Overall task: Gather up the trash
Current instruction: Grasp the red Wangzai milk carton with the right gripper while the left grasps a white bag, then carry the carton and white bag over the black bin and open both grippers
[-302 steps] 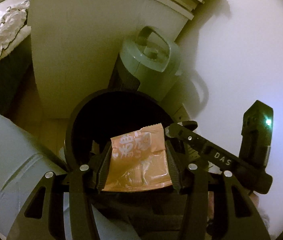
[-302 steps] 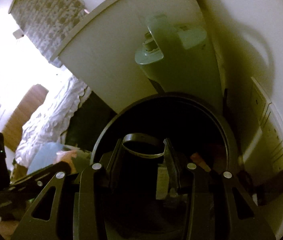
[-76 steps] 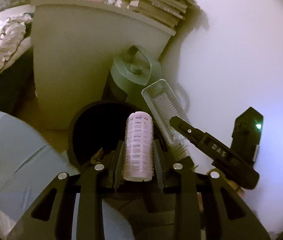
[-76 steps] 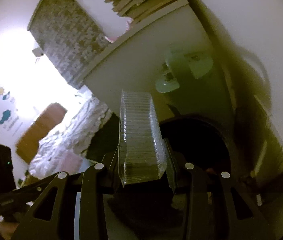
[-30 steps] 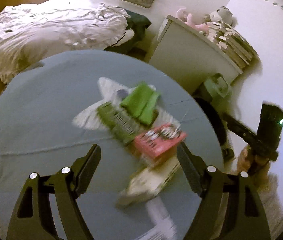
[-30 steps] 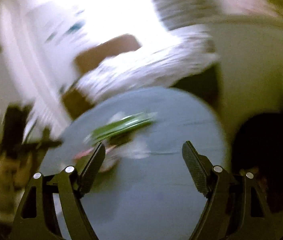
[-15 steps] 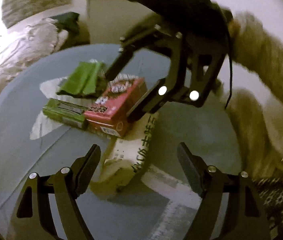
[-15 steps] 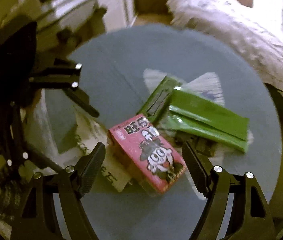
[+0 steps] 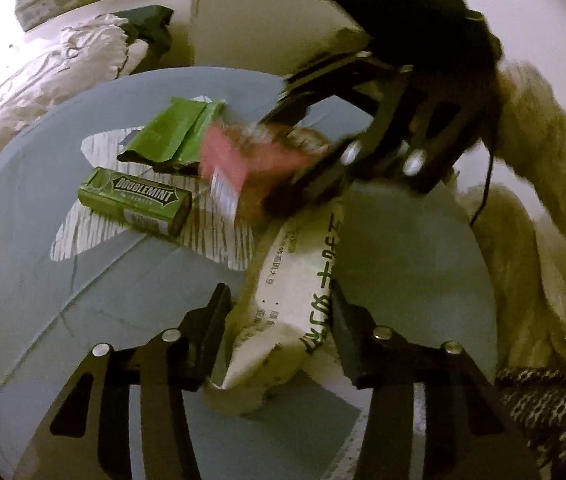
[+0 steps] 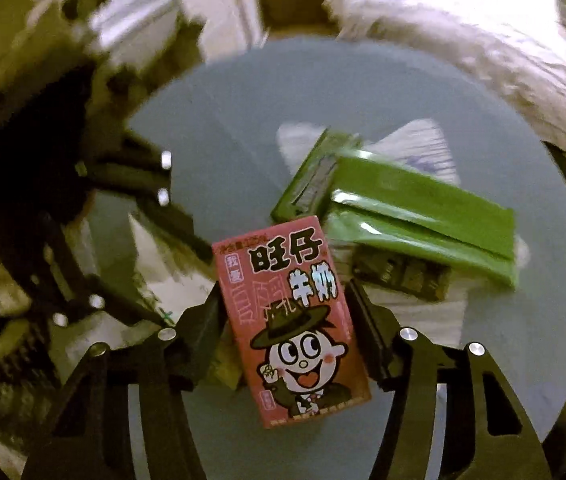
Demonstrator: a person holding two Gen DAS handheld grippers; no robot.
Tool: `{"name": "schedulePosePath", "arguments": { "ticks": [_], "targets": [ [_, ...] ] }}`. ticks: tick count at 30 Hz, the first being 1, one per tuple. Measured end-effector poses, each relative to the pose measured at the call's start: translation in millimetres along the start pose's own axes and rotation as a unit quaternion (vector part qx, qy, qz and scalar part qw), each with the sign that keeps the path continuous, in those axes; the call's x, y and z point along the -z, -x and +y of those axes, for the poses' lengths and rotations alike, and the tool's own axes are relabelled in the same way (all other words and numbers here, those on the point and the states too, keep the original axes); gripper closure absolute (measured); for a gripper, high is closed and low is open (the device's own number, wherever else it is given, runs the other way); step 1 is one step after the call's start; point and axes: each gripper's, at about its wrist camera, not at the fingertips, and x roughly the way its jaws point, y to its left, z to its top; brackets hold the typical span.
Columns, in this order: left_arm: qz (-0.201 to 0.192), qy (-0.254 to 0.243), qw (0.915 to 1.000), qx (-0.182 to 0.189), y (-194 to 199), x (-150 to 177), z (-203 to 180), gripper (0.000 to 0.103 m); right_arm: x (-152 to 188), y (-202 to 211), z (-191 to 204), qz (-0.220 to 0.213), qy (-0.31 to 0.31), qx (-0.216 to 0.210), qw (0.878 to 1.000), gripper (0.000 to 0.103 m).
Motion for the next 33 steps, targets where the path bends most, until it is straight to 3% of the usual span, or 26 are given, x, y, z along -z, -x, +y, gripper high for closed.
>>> {"name": "schedulePosePath", "arguments": {
  "ticks": [3, 4, 7, 8, 10, 13, 15, 19, 21, 28, 33],
  "targets": [
    [-0.014, 0.037, 0.9992, -0.002, 4.9, 4.8, 2.0, 0.058, 22.6, 41.7, -9.1, -0.116, -0.083, -0.007, 0.990, 0.044],
    [-0.018, 0.051, 0.9985, -0.003, 6.6, 5.5, 2.8, 0.058, 37.4, 60.3, -15.0, -0.169, -0.123, -0.008, 0.978, 0.044],
    [-0.040, 0.095, 0.9947, 0.003, 13.4, 7.5, 4.0, 0.062, 74.2, 90.7, -27.5, -0.265, -0.206, -0.005, 0.942, 0.044],
    [-0.046, 0.105, 0.9934, 0.005, 15.6, 7.1, 3.5, 0.063, 91.7, 102.5, -32.0, -0.298, -0.238, 0.011, 0.925, 0.044],
    [-0.064, 0.128, 0.9896, 0.007, 22.8, 4.7, -0.3, 0.063, 113.4, 116.0, -35.7, -0.326, -0.274, 0.036, 0.904, 0.044],
    [-0.086, 0.142, 0.9860, 0.016, 26.4, -12.0, -1.7, 0.063, 153.6, 135.2, -45.1, -0.371, -0.338, 0.075, 0.862, 0.044],
    [-0.099, 0.145, 0.9842, 0.023, 28.9, -24.5, -8.1, 0.063, 175.8, 144.2, -48.1, -0.393, -0.368, 0.093, 0.838, 0.044],
    [-0.115, 0.140, 0.9827, 0.038, 22.5, -59.1, -24.4, 0.063, 223.5, 169.1, -67.3, -0.436, -0.433, 0.142, 0.776, 0.044],
    [-0.122, 0.135, 0.9821, 0.049, 14.4, -81.5, -33.9, 0.063, 239.6, 176.2, -77.1, -0.447, -0.454, 0.166, 0.753, 0.044],
    [-0.141, 0.091, 0.9818, 0.089, -27.6, -154.2, -86.9, 0.063, 302.8, 196.0, -106.9, -0.454, -0.506, 0.262, 0.685, 0.044],
    [-0.132, 0.064, 0.9838, 0.103, -68.0, -192.7, -118.1, 0.063, 326.4, 196.3, -121.8, -0.443, -0.520, 0.301, 0.665, 0.044]
  ]
}}
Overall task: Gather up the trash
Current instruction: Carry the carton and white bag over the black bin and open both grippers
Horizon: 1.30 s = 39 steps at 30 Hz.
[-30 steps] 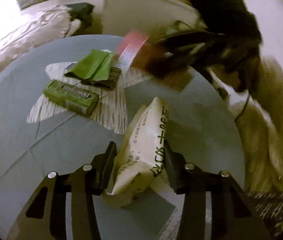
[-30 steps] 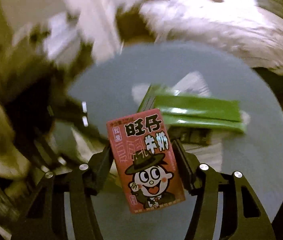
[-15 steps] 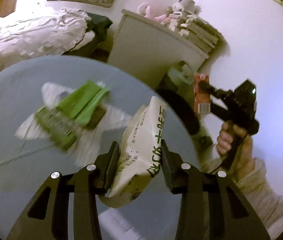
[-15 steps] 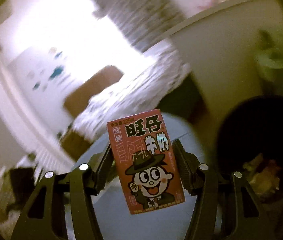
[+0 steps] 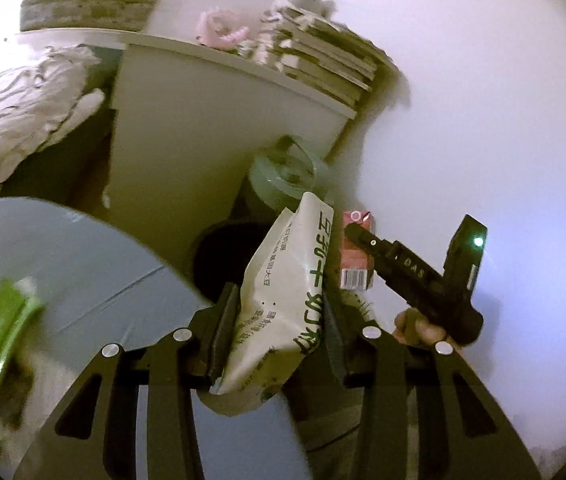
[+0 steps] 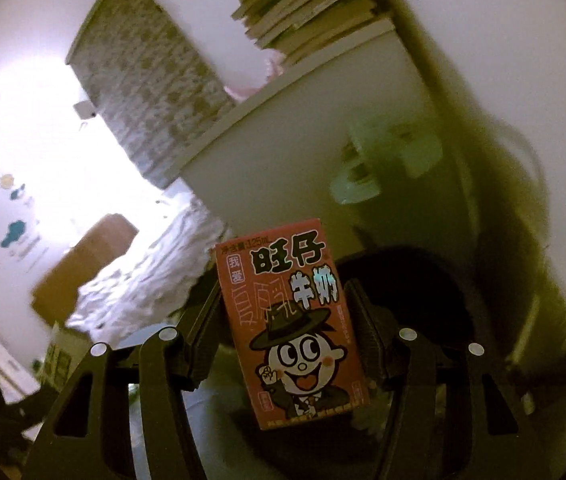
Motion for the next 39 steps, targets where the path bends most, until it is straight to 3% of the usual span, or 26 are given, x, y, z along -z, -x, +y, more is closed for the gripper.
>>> {"name": "schedulePosePath", "arguments": {
  "ticks": [11, 28, 29, 31, 32, 33, 39],
  "targets": [
    [0.043, 0.003, 0.9989, -0.017, -87.9, -23.5, -0.8, 0.063, -4.3, -17.1, -24.3, -0.009, -0.004, 0.048, 0.999, 0.044],
    [0.081, 0.012, 0.9958, -0.040, -134.5, -26.0, 6.4, 0.058, -3.4, -27.5, -23.6, 0.001, -0.013, 0.057, 0.998, 0.044],
    [0.084, 0.010, 0.9956, -0.039, -135.2, -26.6, 5.3, 0.056, -2.9, -28.4, -22.9, 0.002, -0.012, 0.057, 0.998, 0.044],
    [0.086, 0.007, 0.9954, -0.042, -134.7, -28.1, 2.9, 0.040, -2.2, -29.5, -22.4, 0.005, -0.015, 0.056, 0.998, 0.027],
    [0.083, 0.006, 0.9955, -0.046, -132.7, -28.5, 2.5, 0.025, -1.5, -28.7, -23.1, 0.002, -0.020, 0.055, 0.998, 0.023],
    [0.076, 0.006, 0.9958, -0.050, -129.2, -28.9, 1.9, 0.021, -1.5, -27.3, -23.4, -0.004, -0.023, 0.056, 0.998, 0.022],
    [0.057, 0.023, 0.9969, -0.050, -102.6, -29.1, 2.3, 0.021, 0.4, -29.2, -21.9, 0.004, -0.015, 0.063, 0.998, 0.020]
  ]
}}
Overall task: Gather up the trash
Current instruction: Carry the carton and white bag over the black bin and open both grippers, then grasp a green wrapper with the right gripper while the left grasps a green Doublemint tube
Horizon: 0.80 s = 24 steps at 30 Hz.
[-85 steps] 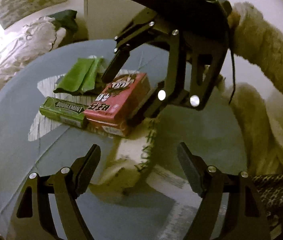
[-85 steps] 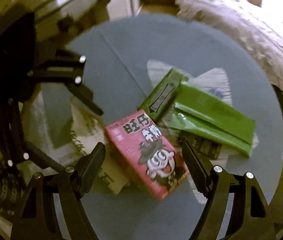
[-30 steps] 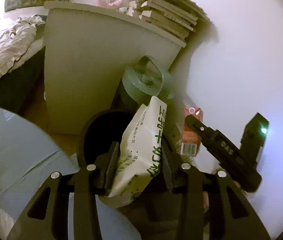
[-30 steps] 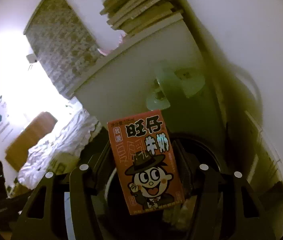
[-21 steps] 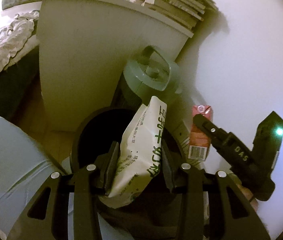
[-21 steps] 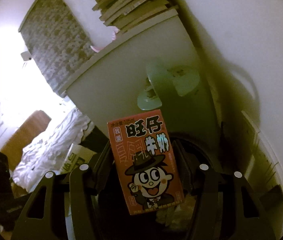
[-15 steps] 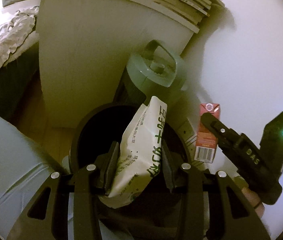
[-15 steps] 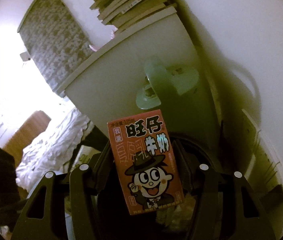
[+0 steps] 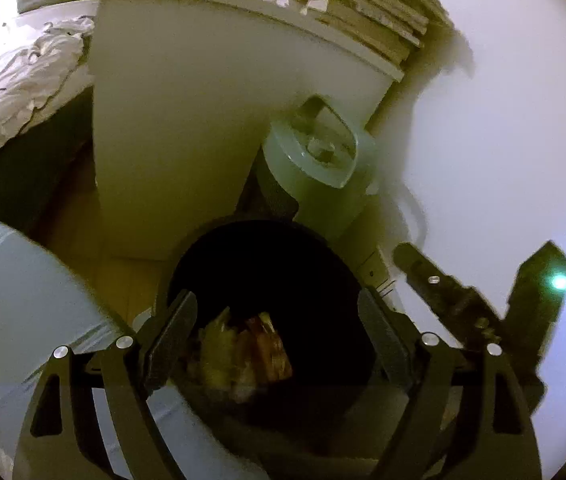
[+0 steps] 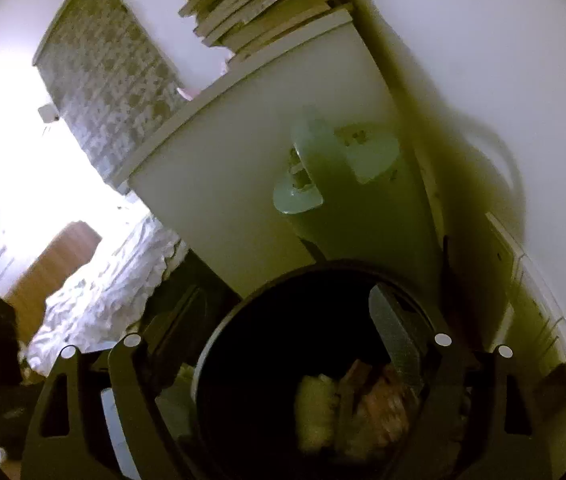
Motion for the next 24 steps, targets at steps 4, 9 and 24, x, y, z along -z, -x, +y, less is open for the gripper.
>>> {"name": "schedulePosePath", "arguments": {
  "ticks": [4, 9, 24],
  "targets": [
    [-0.024, 0.008, 0.9997, -0.008, 34.9, 11.1, 5.7, 0.021, 5.0, 1.1, 6.3, 0.005, 0.016, 0.001, 1.000, 0.020],
    [-0.058, 0.055, 0.9959, -0.043, 94.2, 42.3, 33.7, 0.021, 14.4, 1.5, 21.0, 0.020, 0.045, -0.005, 0.999, 0.020],
    [-0.096, 0.225, 0.9468, -0.209, 232.3, 152.5, 189.6, 0.021, 87.4, 13.3, 156.9, 0.189, 0.061, -0.195, 0.960, 0.015]
  ]
}}
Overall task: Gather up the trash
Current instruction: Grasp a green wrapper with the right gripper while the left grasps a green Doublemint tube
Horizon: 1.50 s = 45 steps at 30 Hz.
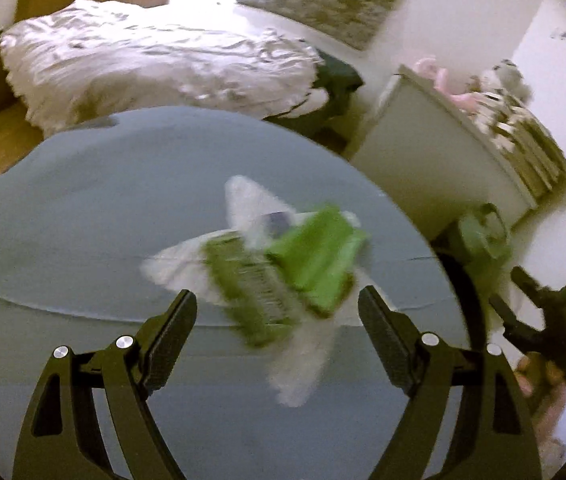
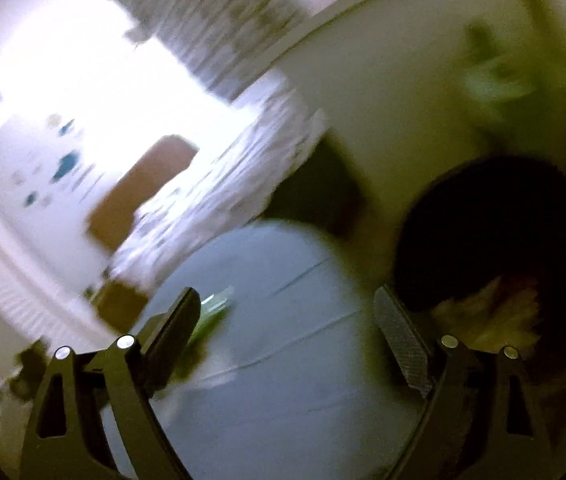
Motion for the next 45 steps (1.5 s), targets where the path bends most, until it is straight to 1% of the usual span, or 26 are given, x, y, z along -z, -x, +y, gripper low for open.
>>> {"name": "schedulePosePath", "arguments": {
  "ticks": [1, 2, 3, 4, 7, 8, 10, 13, 15, 17, 20, 22, 23, 25, 26, 28, 29, 31, 32, 33, 34, 36, 39, 43, 44, 45],
  "targets": [
    [0.000, 0.001, 1.0000, -0.002, -0.6, -1.1, 5.8, 0.021, 3.6, -11.1, 16.7, 0.021, 0.009, -0.006, 1.000, 0.015],
    [-0.001, -0.001, 1.0000, -0.003, -1.3, -1.4, 8.5, 0.021, 9.4, -28.8, 42.7, 0.051, 0.028, -0.012, 0.998, 0.015],
    [-0.001, -0.006, 1.0000, -0.003, -2.4, -2.1, 10.0, 0.021, 13.1, -40.0, 58.6, 0.069, 0.040, -0.012, 0.997, 0.015],
    [0.000, -0.011, 0.9999, -0.002, -3.8, -1.5, 12.4, 0.021, 18.3, -58.0, 81.6, 0.097, 0.057, -0.004, 0.994, 0.015],
    [0.007, -0.015, 0.9999, 0.002, -9.8, 0.4, 14.6, 0.021, 26.7, -100.5, 121.4, 0.148, 0.069, 0.009, 0.986, 0.015],
    [0.010, -0.015, 0.9998, 0.006, -11.8, 0.6, 15.6, 0.021, 25.1, -112.2, 129.1, 0.157, 0.070, 0.017, 0.985, 0.015],
    [0.013, -0.021, 0.9997, 0.007, -15.1, 1.2, 13.6, 0.021, 26.0, -140.0, 145.2, 0.179, 0.075, 0.051, 0.980, 0.015],
    [0.019, -0.030, 0.9993, 0.005, -20.6, 0.8, 11.6, 0.021, 30.1, -174.9, 154.1, 0.211, 0.072, 0.088, 0.971, 0.015],
    [0.024, -0.033, 0.9992, 0.003, -23.9, -0.3, 12.5, 0.021, 34.9, -199.9, 157.3, 0.234, 0.078, 0.122, 0.961, 0.015],
    [0.027, -0.033, 0.9991, 0.003, -27.1, -0.8, 13.7, 0.020, 39.2, -211.5, 162.4, 0.228, 0.102, 0.138, 0.959, 0.013],
    [0.032, -0.037, 0.9988, 0.001, -31.7, 0.4, 11.9, 0.019, 40.8, -219.0, 165.5, 0.226, 0.148, 0.158, 0.950, 0.016],
    [0.032, -0.041, 0.9986, -0.003, -32.9, 0.3, 9.1, 0.016, 42.8, -221.4, 166.3, 0.227, 0.189, 0.175, 0.939, 0.029],
    [0.032, -0.043, 0.9986, -0.004, -33.8, 0.0, 8.3, 0.016, 43.1, -221.7, 166.0, 0.229, 0.206, 0.177, 0.935, 0.031],
    [0.031, -0.048, 0.9983, -0.007, -36.5, -1.0, 6.4, 0.015, 39.1, -218.7, 158.5, 0.233, 0.206, 0.158, 0.937, 0.040],
    [0.030, -0.053, 0.9981, -0.010, -37.9, -1.6, 5.8, 0.015, 36.0, -215.9, 152.4, 0.234, 0.202, 0.149, 0.939, 0.042],
    [0.030, -0.063, 0.9974, -0.016, -40.9, -3.3, 3.8, 0.015, 27.7, -206.1, 138.6, 0.232, 0.188, 0.131, 0.945, 0.050],
    [0.031, -0.071, 0.9968, -0.020, -43.1, -4.5, 2.9, 0.015, 24.6, -202.2, 133.6, 0.229, 0.184, 0.123, 0.948, 0.051],
    [0.029, -0.090, 0.9951, -0.030, -47.5, -5.7, 0.0, 0.016, 18.9, -191.3, 120.8, 0.223, 0.164, 0.095, 0.956, 0.058],
    [0.029, -0.100, 0.9939, -0.037, -49.3, -6.2, -1.2, 0.019, 15.7, -187.7, 116.6, 0.220, 0.156, 0.085, 0.959, 0.059],
    [0.025, -0.115, 0.9918, -0.050, -51.0, -6.0, -2.4, 0.029, 14.9, -181.3, 112.9, 0.215, 0.151, 0.072, 0.962, 0.062],
    [0.025, -0.124, 0.9902, -0.060, -51.6, -5.9, -2.8, 0.033, 14.4, -175.0, 108.0, 0.209, 0.148, 0.062, 0.965, 0.065],
    [0.022, -0.122, 0.9905, -0.059, -49.1, -9.3, 2.3, 0.051, 13.6, -164.8, 106.6, 0.200, 0.153, 0.055, 0.966, 0.068],
    [0.022, -0.110, 0.9928, -0.043, -44.5, -12.4, 13.8, 0.061, 13.4, -144.6, 109.1, 0.174, 0.163, 0.028, 0.971, 0.071],
    [0.022, -0.094, 0.9949, -0.029, -36.4, -11.8, 23.9, 0.068, 9.6, -112.8, 111.3, 0.126, 0.167, -0.002, 0.978, 0.072],
    [0.020, -0.090, 0.9954, -0.026, -33.1, -10.8, 23.5, 0.069, 7.5, -106.4, 111.2, 0.115, 0.167, -0.004, 0.979, 0.079],
    [0.016, -0.086, 0.9960, -0.019, -27.9, -10.9, 22.5, 0.069, 5.8, -97.0, 109.0, 0.102, 0.167, -0.008, 0.981, 0.090]
  ]
}}
